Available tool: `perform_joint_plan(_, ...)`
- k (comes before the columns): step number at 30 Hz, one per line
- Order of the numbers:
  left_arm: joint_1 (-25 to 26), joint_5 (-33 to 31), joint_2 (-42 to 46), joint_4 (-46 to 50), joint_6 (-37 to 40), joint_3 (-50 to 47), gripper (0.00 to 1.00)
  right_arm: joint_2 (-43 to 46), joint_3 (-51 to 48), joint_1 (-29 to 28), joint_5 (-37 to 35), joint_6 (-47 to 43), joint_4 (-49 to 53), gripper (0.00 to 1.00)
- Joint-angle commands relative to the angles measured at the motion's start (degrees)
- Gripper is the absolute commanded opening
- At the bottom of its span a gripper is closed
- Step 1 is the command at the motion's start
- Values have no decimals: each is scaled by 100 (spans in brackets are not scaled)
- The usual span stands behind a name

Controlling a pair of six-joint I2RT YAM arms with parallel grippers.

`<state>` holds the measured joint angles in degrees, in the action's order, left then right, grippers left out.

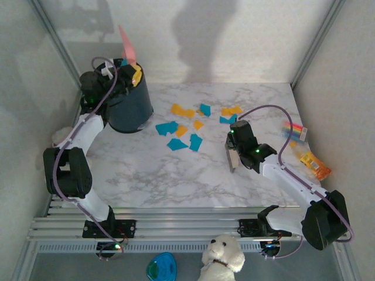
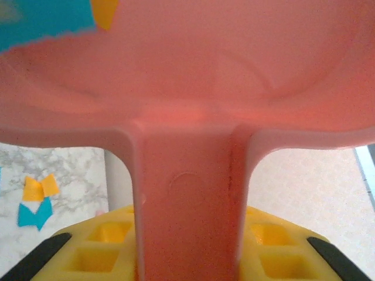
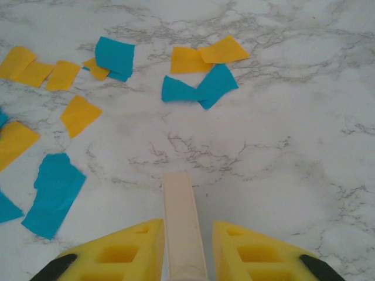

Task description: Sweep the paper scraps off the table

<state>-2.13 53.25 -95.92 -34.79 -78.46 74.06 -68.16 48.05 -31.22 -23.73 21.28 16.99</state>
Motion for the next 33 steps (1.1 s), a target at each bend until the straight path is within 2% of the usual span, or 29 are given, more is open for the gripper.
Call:
perform_joint_plan(1,-43,-131,107,-955,-615,-147,0,-14,222,34,52,33,21,0)
perform_joint_plan(9,-42,-290,11,-1522,-1213,-410,0,7,188,37,35,31,41,0)
perform_joint_plan(17,-42,-470,-136,-2639,-2172,-738,0,22,181,41,8,27,59,0)
perform_joint_plan(23,-30,-631,-153,-3118,-2594,-886,0,6,180,44,19,39,41,0)
perform_joint_plan(28,-1,-819,-241,-3919,-3329,-1093,0,21,161,46,4,37,62,0)
perform_joint_plan(33,53,-948,-317,-4250,-3629,-1157,0,10,182,38,26,46,61,0)
